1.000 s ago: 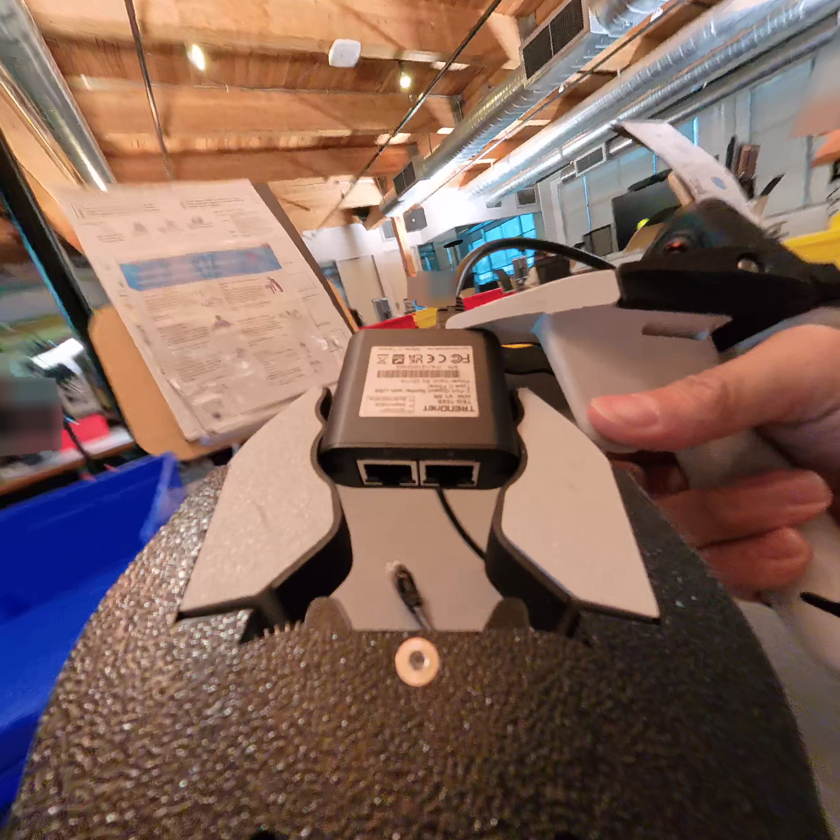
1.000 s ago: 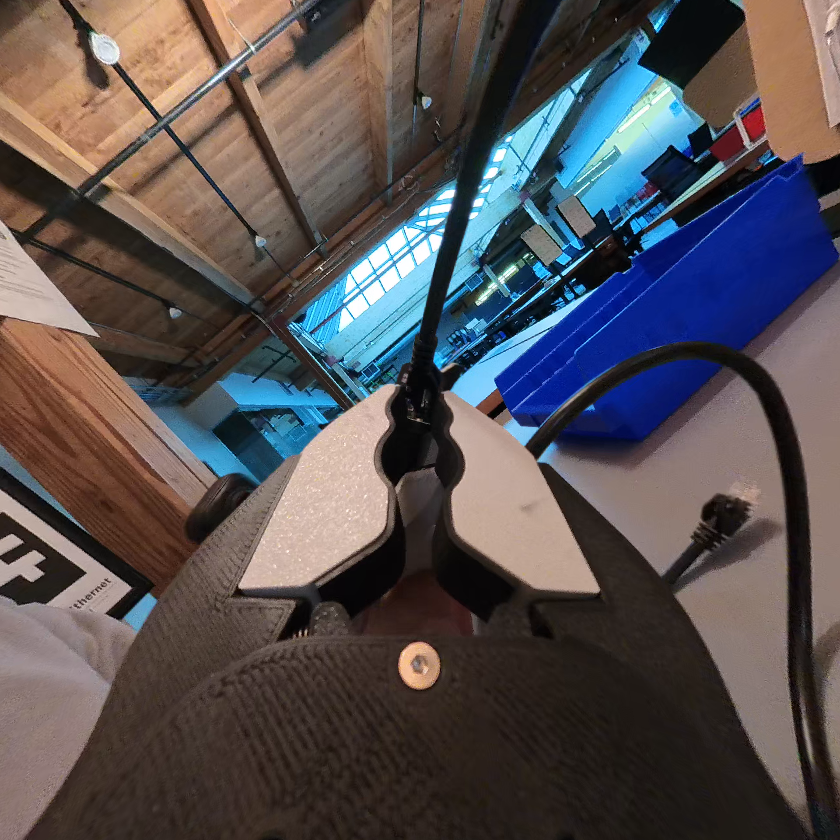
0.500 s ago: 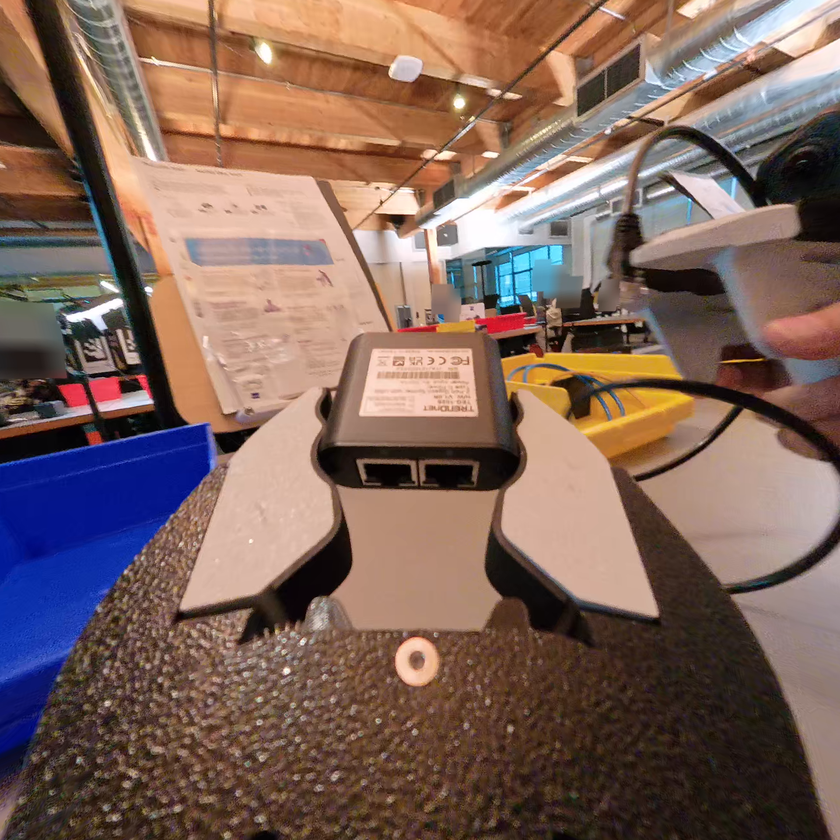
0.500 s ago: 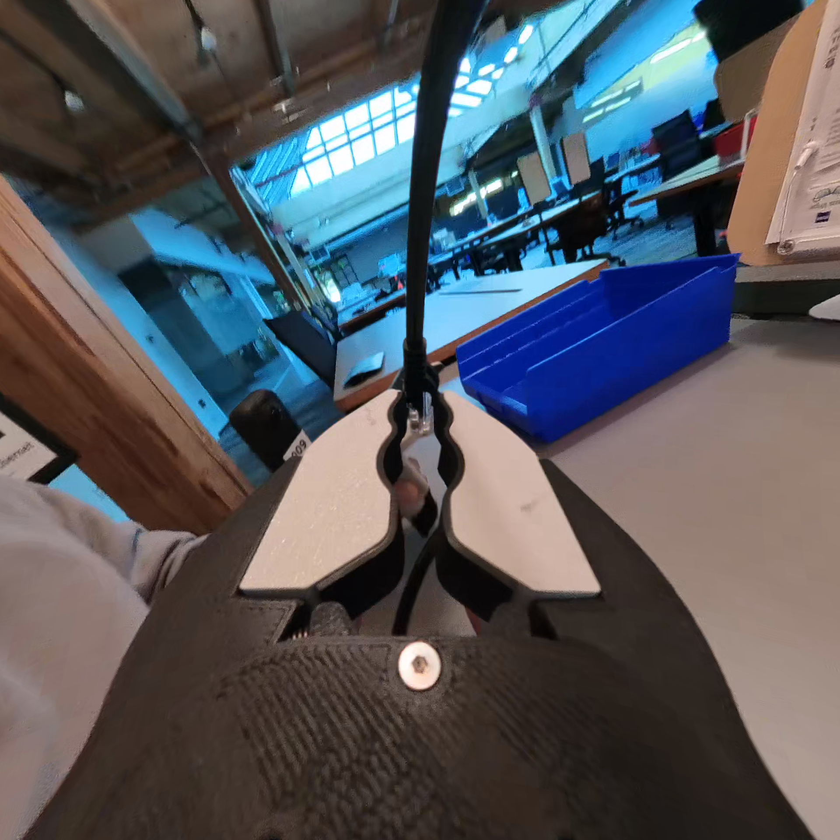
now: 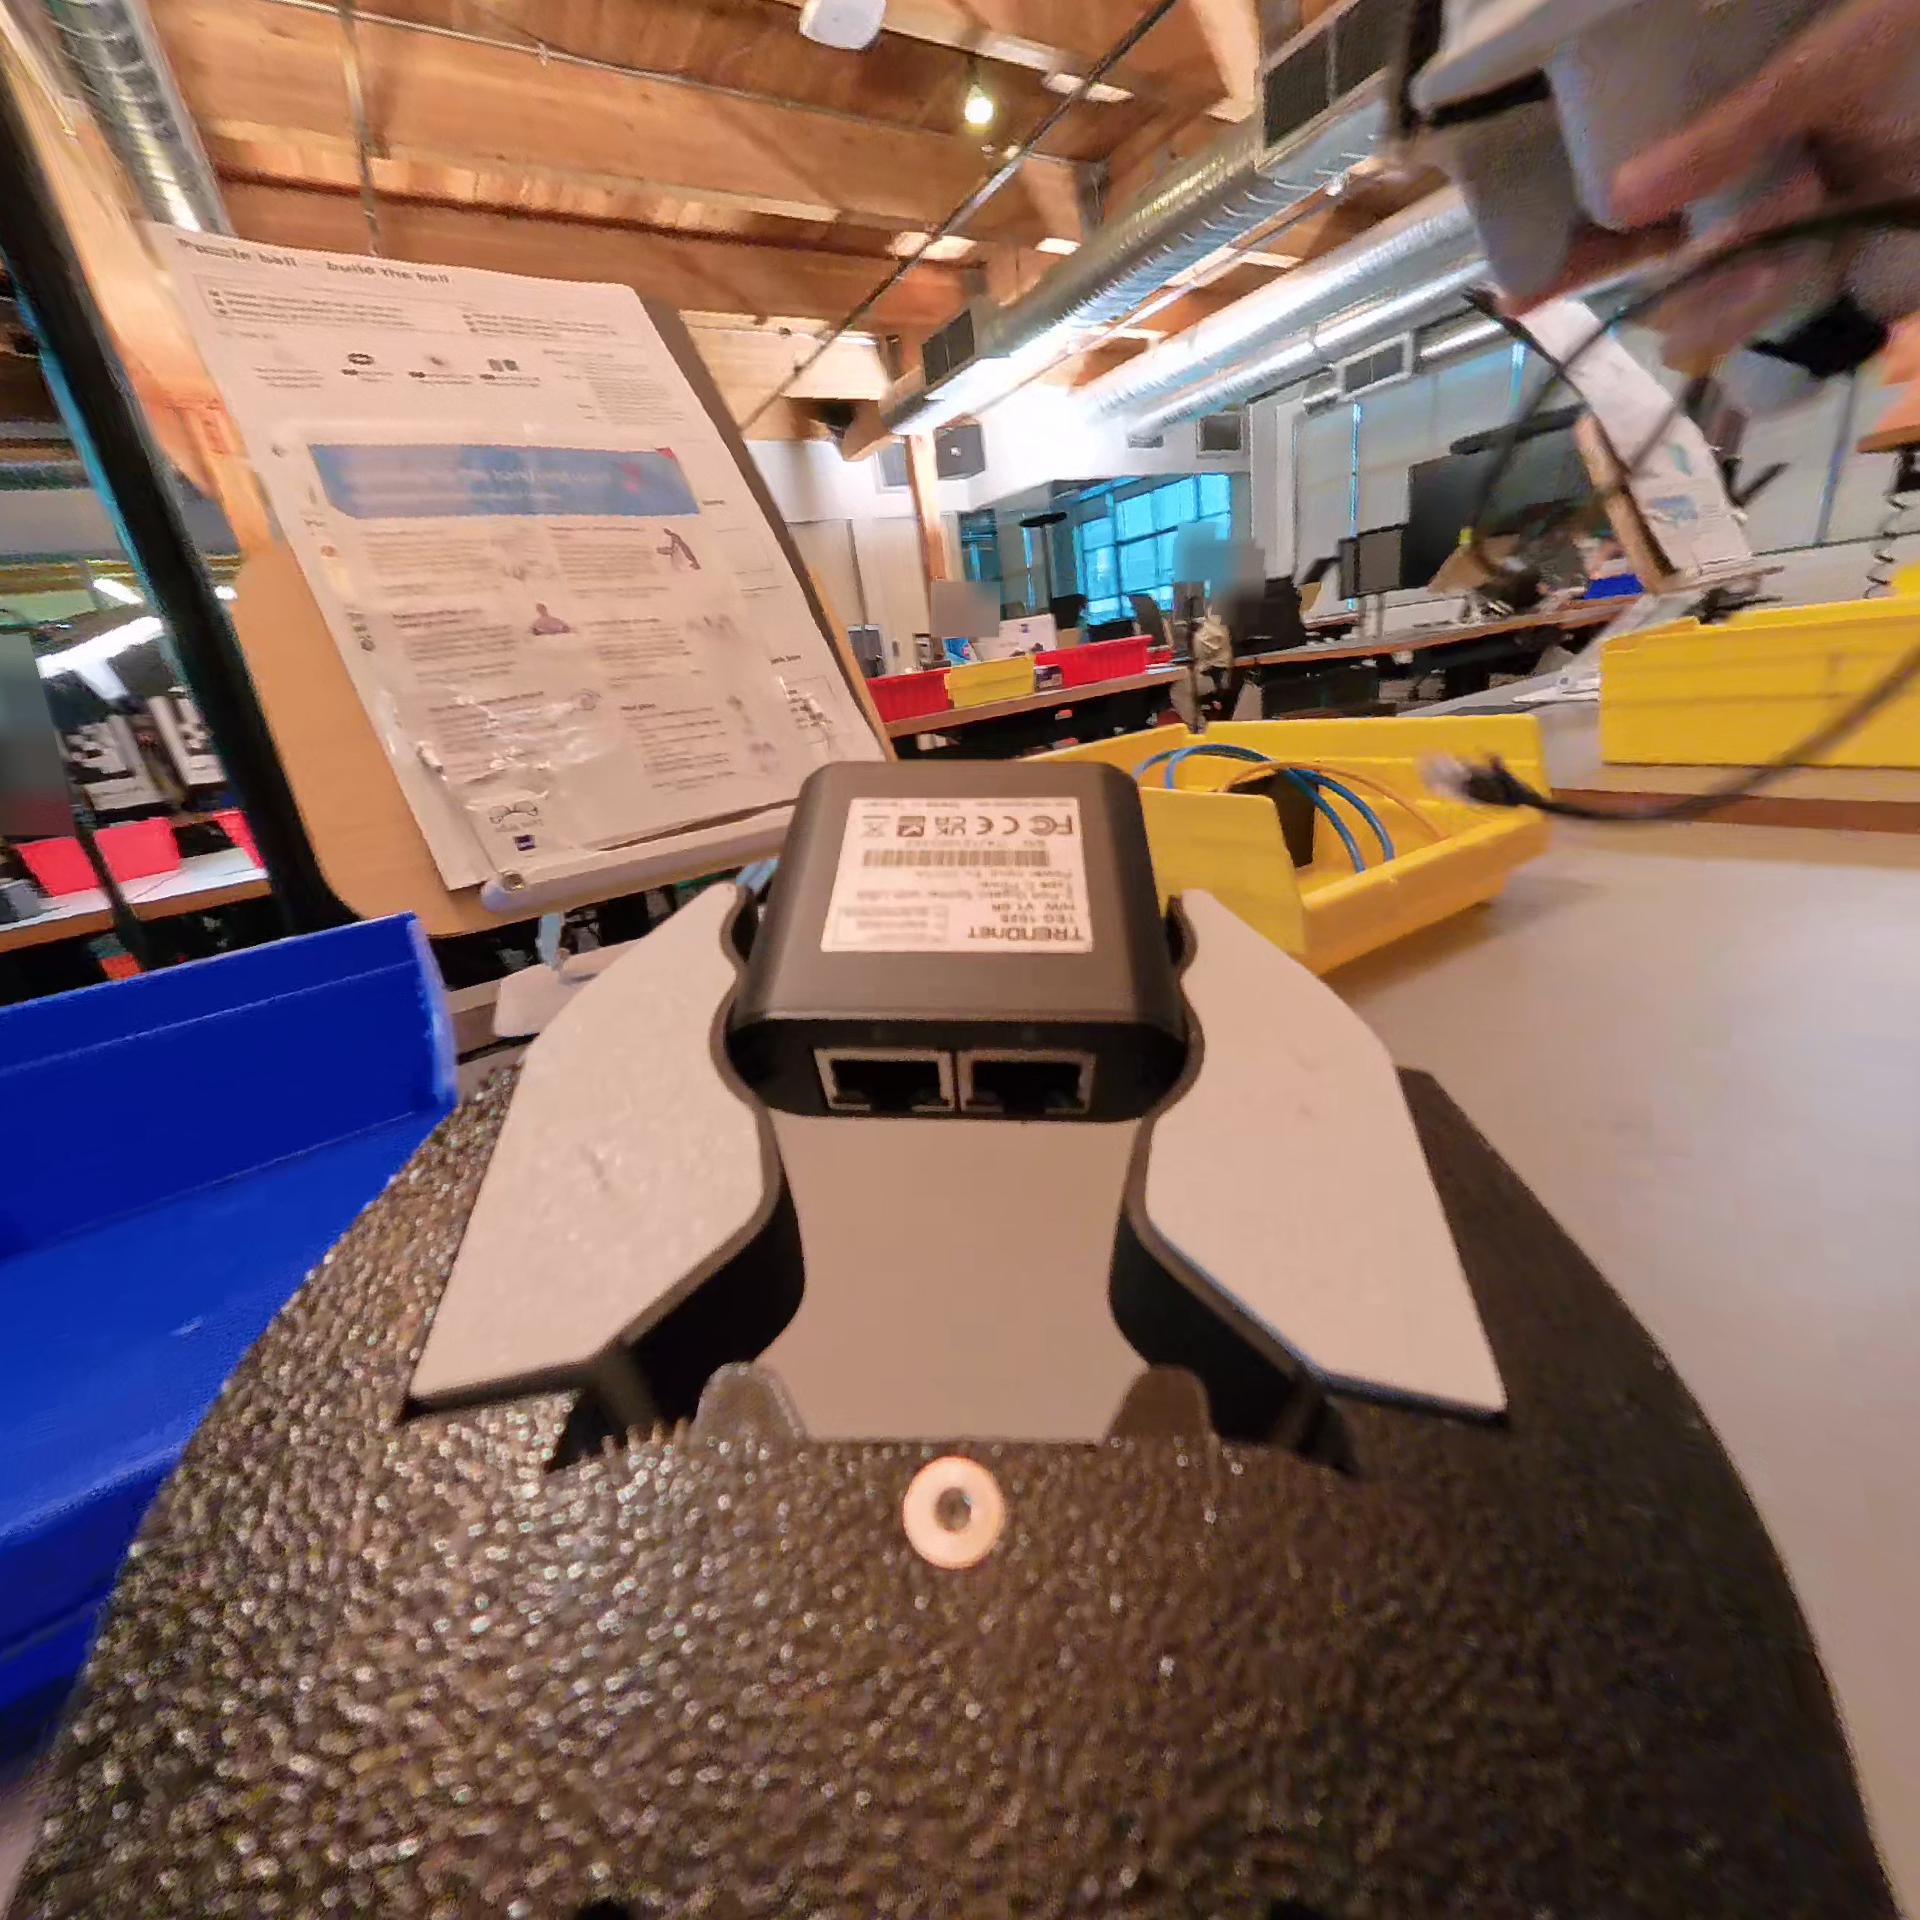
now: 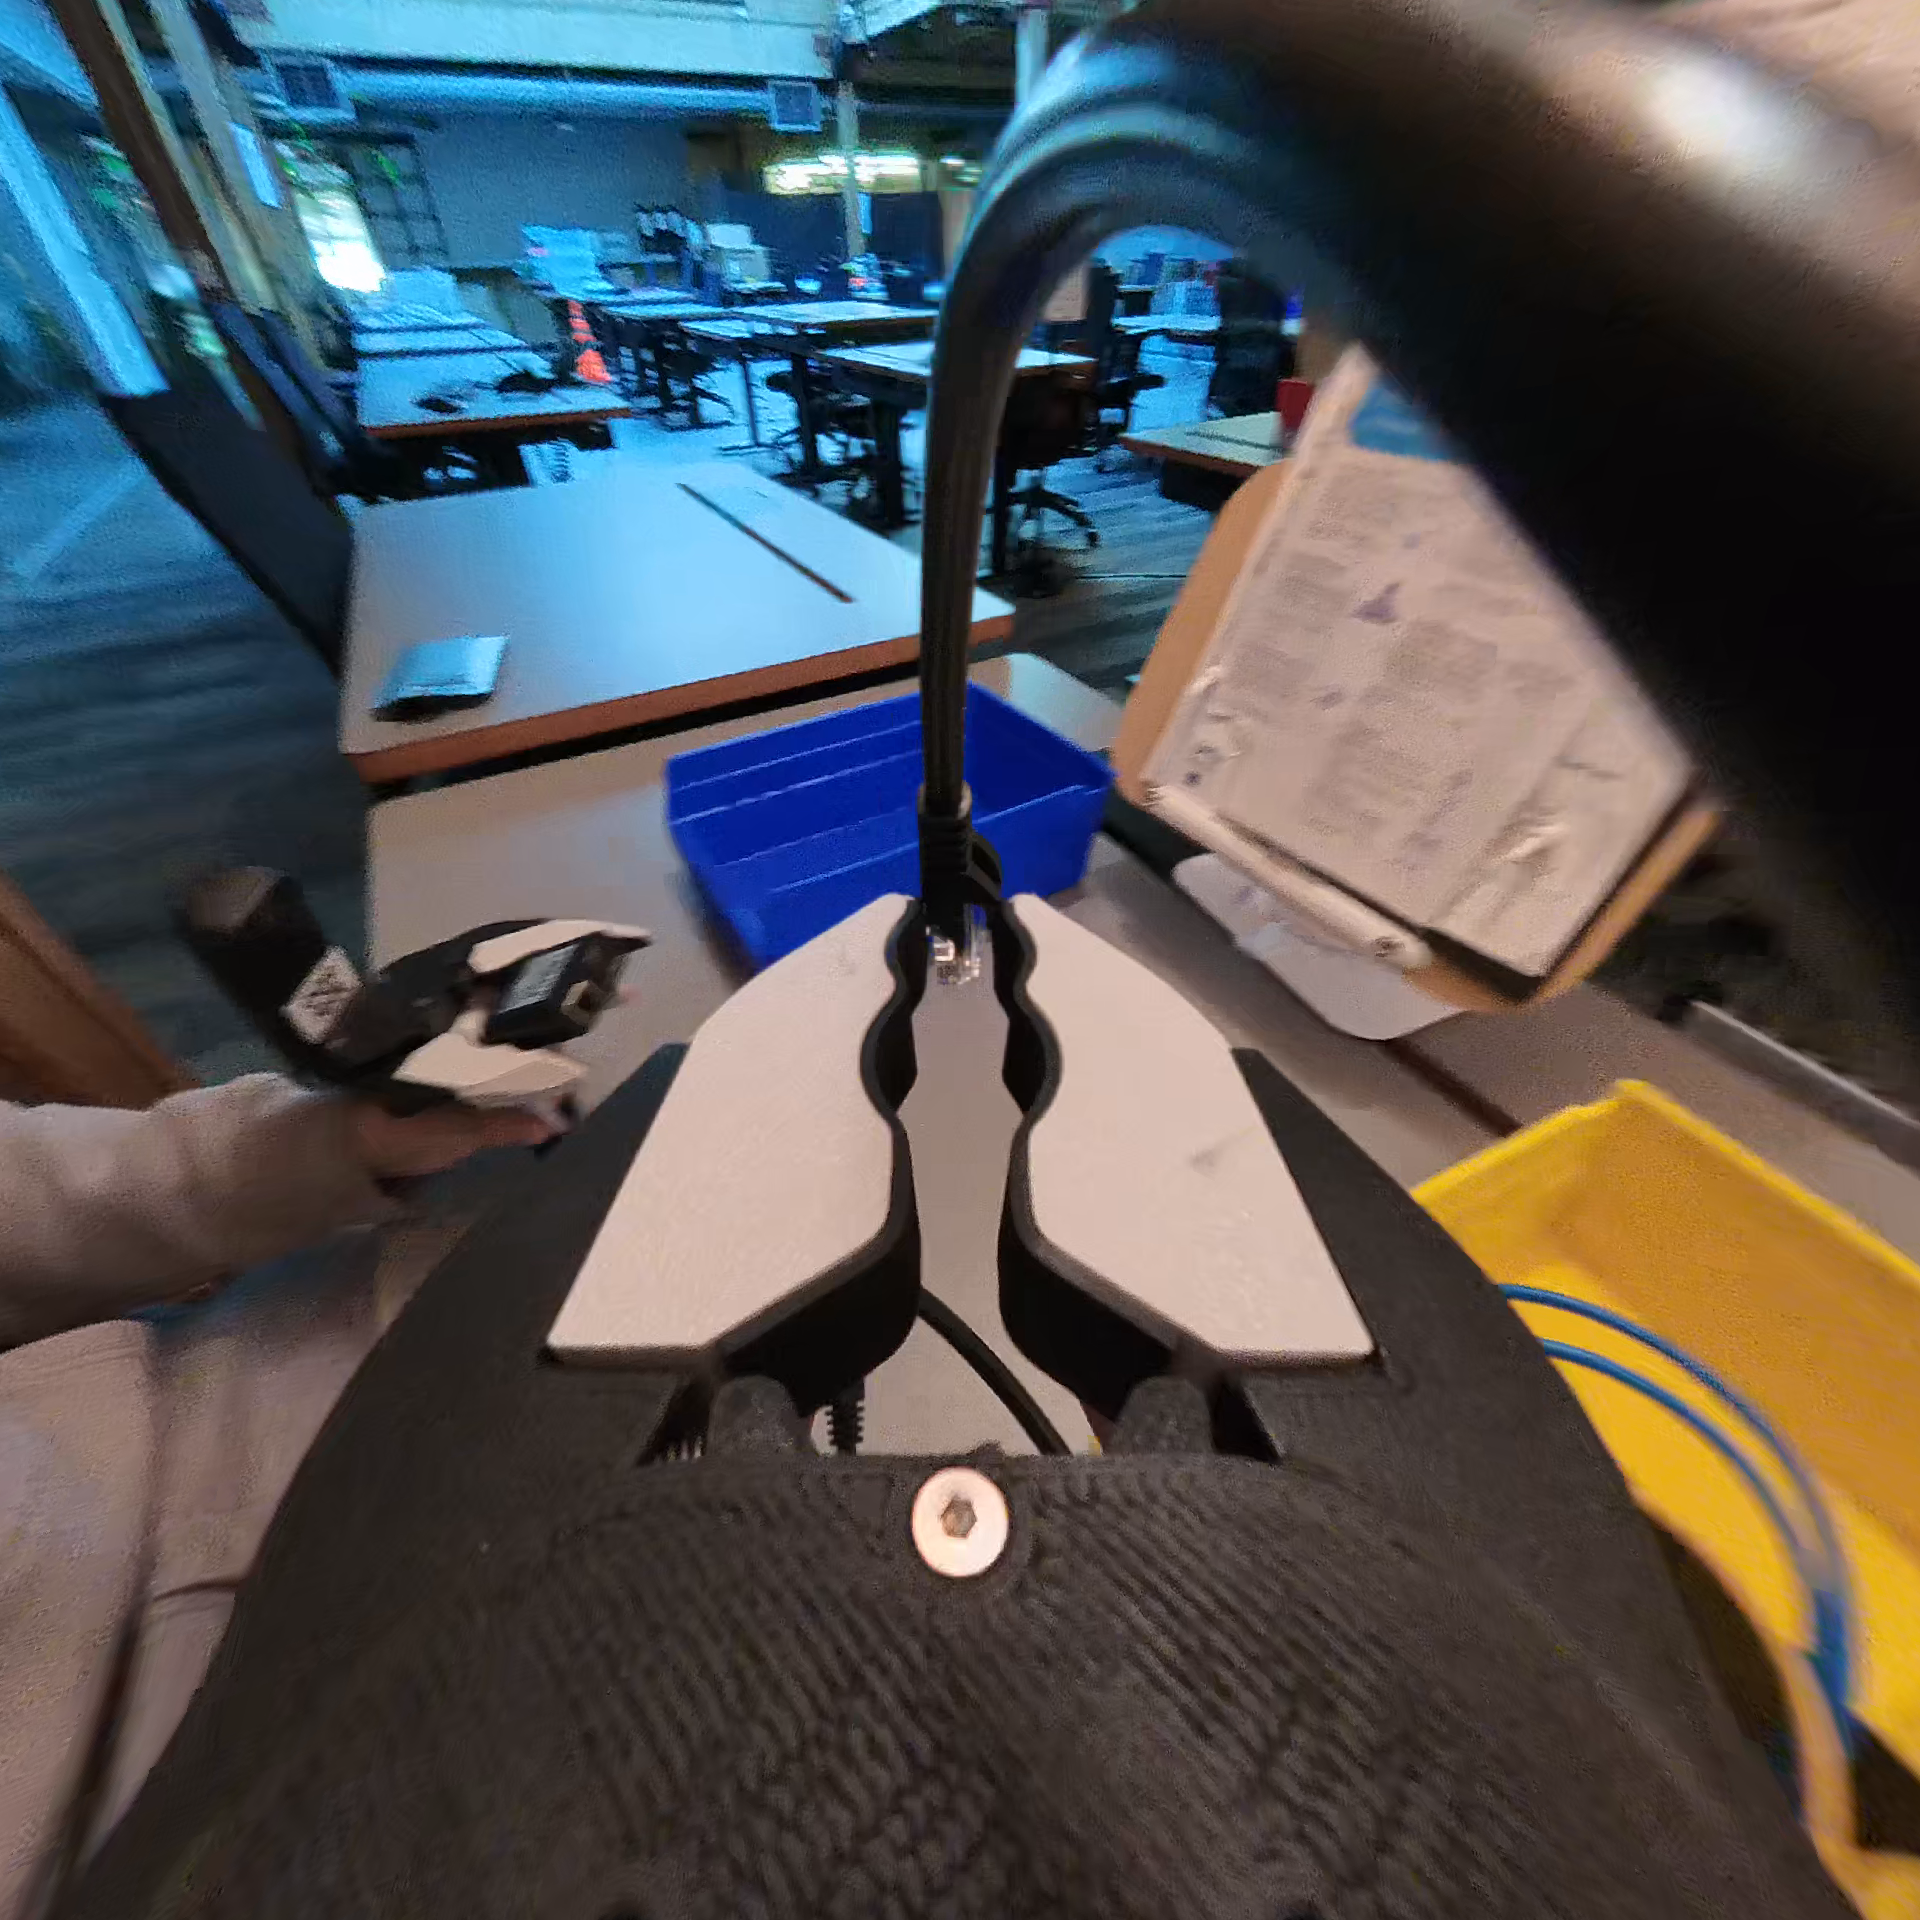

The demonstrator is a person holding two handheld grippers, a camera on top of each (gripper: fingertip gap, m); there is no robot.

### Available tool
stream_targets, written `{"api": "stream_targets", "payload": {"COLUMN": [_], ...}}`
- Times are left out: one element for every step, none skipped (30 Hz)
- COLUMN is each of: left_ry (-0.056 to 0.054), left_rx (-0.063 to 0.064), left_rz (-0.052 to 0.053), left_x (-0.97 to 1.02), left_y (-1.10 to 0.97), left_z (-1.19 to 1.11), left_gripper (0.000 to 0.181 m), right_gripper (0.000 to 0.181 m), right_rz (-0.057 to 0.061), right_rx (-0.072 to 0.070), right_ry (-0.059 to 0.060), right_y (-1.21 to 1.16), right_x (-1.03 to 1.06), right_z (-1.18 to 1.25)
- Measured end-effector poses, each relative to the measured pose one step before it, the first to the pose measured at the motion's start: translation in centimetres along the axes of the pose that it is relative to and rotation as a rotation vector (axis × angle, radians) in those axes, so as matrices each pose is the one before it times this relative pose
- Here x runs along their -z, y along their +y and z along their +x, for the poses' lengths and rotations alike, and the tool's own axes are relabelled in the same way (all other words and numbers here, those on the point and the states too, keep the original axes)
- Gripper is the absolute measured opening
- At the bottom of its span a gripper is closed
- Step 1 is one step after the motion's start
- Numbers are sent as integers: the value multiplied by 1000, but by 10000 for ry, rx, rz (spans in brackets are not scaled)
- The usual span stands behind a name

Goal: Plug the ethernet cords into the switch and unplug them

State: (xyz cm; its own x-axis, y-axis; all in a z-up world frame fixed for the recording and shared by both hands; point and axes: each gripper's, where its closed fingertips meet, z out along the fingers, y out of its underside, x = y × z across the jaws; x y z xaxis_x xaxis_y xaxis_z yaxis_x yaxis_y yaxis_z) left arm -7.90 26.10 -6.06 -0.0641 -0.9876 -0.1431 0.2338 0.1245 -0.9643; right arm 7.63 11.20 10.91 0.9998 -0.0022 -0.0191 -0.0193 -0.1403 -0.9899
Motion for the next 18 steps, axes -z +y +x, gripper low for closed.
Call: {"api": "stream_targets", "payload": {"left_ry": [199, 67, 67, 102, 44, -1, 44, 33, 7, 24, 38, -3, -7, 40, 37, -22, -21, 4], "left_rx": [-8, -46, -42, 0, 6, -9, 10, 13, -4, -4, -4, -17, -5, 29, 36, 20, 19, 41], "left_rz": [-59, -10, -15, -50, -40, -10, -31, -47, -27, -21, -22, -16, -13, -4, 4, 16, 19, 12], "left_x": [-99, -56, -41, -68, -53, -33, -45, -46, -43, -35, -26, -11, -2, 1, 6, 21, 38, 15], "left_y": [106, 50, 64, 129, 131, 101, 130, 134, 102, 95, 77, 65, 52, 6, -6, -6, -13, -6], "left_z": [343, 173, 168, 190, 122, 70, 108, 81, 47, 50, 47, -13, -30, 11, 3, -79, -76, -52], "left_gripper": [72, 72, 72, 72, 72, 72, 72, 72, 72, 72, 72, 72, 72, 72, 72, 72, 72, 72], "right_gripper": [13, 13, 13, 13, 13, 13, 13, 13, 13, 13, 13, 12, 12, 13, 13, 13, 16, 19], "right_rz": [-37, -60, -85, 12, -25, -104, 83, 130, -26, -82, -100, -177, -136, -222, -420, -350, -334, -348], "right_rx": [-29, -136, -161, -152, -114, -280, -633, -668, -336, -362, -693, -820, -697, -698, -776, -518, -261, -171], "right_ry": [226, -205, -249, 137, 19, -351, -15, 312, 18, -58, 142, 134, -69, -21, 314, 461, 476, 286], "right_y": [-641, -437, -245, -150, 104, 385, 345, 500, 877, 1176, 1353, 1474, 1374, 1493, 1525, 1111, 957, 808], "right_x": [266, 62, -64, -82, -227, -338, -351, -374, -445, -419, -349, -322, -308, -220, -111, -37, 105, 178], "right_z": [1600, 1166, 1210, 1728, 1574, 1093, 1528, 1903, 1434, 1255, 1522, 1555, 1248, 1239, 1619, 1614, 1299, 808]}}
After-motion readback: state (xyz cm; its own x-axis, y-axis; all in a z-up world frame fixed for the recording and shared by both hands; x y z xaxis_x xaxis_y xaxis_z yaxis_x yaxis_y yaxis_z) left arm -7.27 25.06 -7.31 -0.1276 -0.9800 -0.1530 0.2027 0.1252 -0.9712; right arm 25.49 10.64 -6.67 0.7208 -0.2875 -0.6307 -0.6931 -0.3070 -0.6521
